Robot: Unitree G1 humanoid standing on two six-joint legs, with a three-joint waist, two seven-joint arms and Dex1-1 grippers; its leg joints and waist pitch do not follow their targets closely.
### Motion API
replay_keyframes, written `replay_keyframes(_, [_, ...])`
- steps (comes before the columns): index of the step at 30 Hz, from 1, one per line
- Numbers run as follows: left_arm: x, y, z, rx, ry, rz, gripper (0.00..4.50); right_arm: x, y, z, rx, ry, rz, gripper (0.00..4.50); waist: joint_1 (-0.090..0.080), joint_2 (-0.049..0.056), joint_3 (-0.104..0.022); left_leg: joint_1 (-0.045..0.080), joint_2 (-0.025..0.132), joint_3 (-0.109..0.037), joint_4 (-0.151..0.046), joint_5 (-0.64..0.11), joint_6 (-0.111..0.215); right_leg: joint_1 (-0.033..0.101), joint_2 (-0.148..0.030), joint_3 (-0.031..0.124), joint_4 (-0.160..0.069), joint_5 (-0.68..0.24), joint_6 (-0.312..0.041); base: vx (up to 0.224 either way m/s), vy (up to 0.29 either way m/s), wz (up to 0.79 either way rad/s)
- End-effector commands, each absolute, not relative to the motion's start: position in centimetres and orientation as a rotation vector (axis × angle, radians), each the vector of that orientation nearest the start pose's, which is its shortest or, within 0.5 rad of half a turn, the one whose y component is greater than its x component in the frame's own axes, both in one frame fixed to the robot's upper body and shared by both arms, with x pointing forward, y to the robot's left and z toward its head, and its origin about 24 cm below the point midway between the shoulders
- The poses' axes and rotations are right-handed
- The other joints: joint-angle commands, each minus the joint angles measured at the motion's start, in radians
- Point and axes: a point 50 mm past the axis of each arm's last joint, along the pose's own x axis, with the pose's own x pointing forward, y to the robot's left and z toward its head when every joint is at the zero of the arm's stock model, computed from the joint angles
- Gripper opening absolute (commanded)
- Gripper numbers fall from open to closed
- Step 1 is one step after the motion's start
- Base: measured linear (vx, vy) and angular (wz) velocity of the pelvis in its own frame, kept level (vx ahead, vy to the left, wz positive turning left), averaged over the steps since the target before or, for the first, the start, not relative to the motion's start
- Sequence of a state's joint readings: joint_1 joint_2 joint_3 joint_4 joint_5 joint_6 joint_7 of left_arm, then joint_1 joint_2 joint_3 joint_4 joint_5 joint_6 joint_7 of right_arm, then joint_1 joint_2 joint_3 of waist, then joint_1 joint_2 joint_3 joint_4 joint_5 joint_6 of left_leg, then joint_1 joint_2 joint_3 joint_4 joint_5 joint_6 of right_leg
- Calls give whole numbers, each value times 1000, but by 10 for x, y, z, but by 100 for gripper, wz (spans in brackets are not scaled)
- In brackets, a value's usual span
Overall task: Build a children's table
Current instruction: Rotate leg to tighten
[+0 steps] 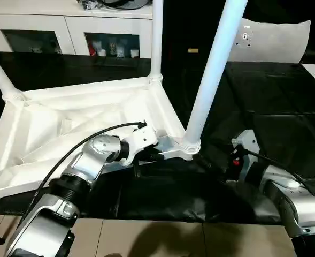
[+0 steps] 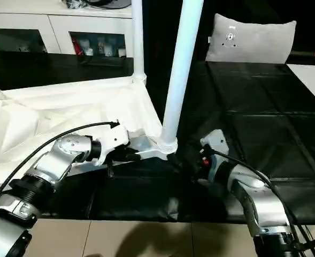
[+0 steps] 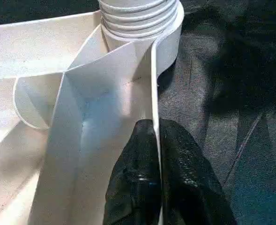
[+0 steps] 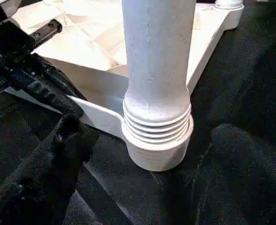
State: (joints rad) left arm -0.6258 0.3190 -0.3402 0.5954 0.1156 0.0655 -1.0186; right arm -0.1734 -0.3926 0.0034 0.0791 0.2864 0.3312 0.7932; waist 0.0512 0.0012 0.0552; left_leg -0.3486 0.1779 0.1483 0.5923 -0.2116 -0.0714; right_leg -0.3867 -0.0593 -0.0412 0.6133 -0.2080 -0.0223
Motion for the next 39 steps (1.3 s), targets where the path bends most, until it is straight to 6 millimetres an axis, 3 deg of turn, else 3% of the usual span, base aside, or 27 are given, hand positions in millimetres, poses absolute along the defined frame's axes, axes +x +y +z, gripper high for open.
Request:
replay_keyframes(1, [320, 119, 34, 591, 469, -1217, 6, 272, -185, 61, -13, 251, 801, 450, 5, -10, -57, -7, 43, -2, -69, -106, 64, 55, -80, 45, -78, -137, -210, 0, 0, 0])
replay_keyframes(7, [312, 111, 39, 643, 408, -1398, 6, 275, -188, 68, -99, 188, 878, 450, 6, -10, -61, -8, 44, -1, -66, -85, 72, 56, -81, 44, -72, -91, -215, 0, 0, 0])
replay_keyframes(10, [309, 108, 43, 645, 396, -1485, 6, 275, -188, 73, -78, 190, 977, 450, 11, -6, -62, -6, 46, 0, -64, -70, 91, 56, -81, 44, -65, -28, -245, 0, 0, 0])
replay_keyframes(14, [305, 107, 45, 697, 404, -1599, 6, 274, -191, 75, -81, 213, 1116, 450, 24, -5, -63, -2, 50, 0, -64, -80, 98, 56, -83, 43, -63, -32, -259, 0, 0, 0])
replay_keyframes(17, [302, 109, 46, 726, 410, -1653, 0, 273, -191, 76, -71, 236, 1194, 414, 38, -4, -63, 3, 52, 3, -63, -85, 93, 52, -83, 43, -63, -30, -266, 0, 0, 0])
replay_keyframes(21, [298, 112, 46, 778, 421, -1720, 0, 266, -190, 73, -78, 322, 1341, 387, 46, -7, -64, -2, 54, 2, -63, -78, 98, 56, -83, 40, -58, -22, -262, 0, 0, 0])
replay_keyframes(24, [298, 114, 47, 785, 421, -1732, 0, 268, -190, 71, -77, 334, 1369, 360, 48, -11, -63, -2, 53, 4, -62, -81, 93, 55, -84, 40, -61, -45, -260, 0, 0, 0])
replay_keyframes(39, [298, 116, 46, 743, 425, -1737, 0, 270, -182, 67, -18, 332, 1406, 245, 58, -8, -67, -2, 53, 4, -61, -65, 82, 54, -83, 39, -57, -47, -254, 0, 0, 0])
